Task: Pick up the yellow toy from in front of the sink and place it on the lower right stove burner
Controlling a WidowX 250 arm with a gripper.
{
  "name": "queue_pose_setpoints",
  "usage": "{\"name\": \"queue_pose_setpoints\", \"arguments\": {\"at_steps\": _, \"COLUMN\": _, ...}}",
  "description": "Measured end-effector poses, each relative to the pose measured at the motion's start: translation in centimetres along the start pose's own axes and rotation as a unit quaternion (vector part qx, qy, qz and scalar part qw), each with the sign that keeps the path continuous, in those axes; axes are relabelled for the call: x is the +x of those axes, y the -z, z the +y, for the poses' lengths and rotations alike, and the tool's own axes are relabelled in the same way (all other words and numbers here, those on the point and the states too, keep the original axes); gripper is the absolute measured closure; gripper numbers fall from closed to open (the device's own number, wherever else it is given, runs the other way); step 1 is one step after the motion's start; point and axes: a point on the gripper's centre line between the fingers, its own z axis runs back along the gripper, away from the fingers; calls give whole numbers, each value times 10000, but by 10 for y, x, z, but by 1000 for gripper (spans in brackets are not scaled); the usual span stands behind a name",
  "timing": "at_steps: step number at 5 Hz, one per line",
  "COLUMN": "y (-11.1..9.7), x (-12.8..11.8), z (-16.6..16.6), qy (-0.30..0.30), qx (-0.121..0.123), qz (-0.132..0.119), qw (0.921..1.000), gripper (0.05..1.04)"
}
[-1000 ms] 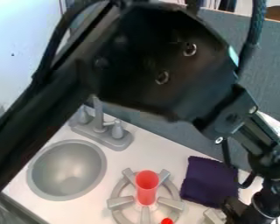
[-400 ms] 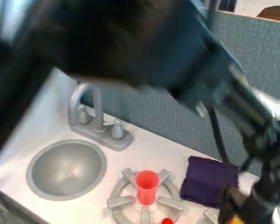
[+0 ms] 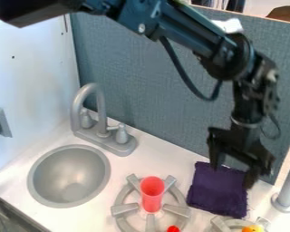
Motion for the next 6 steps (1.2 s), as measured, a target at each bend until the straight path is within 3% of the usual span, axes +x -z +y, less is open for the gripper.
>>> {"name": "queue_pose_setpoints", "arguments": {"at_steps": 1, "y": 8, "x": 13, "z": 26, "qy": -384, "qx": 371, "qz": 91, "qw": 9985, "gripper": 83}}
{"name": "queue_pose_setpoints", "arguments": {"at_steps": 2, "y": 24, "x": 17, "z": 38, "qy": -488, "qx": 546, "qz": 363, "qw": 9967, "gripper": 83}}
{"name": "queue_pose_setpoints", "arguments": {"at_steps": 6, "y": 26, "x": 16, "z": 38, "qy": -497, "qx": 555, "qz": 416, "qw": 9964, "gripper": 83}}
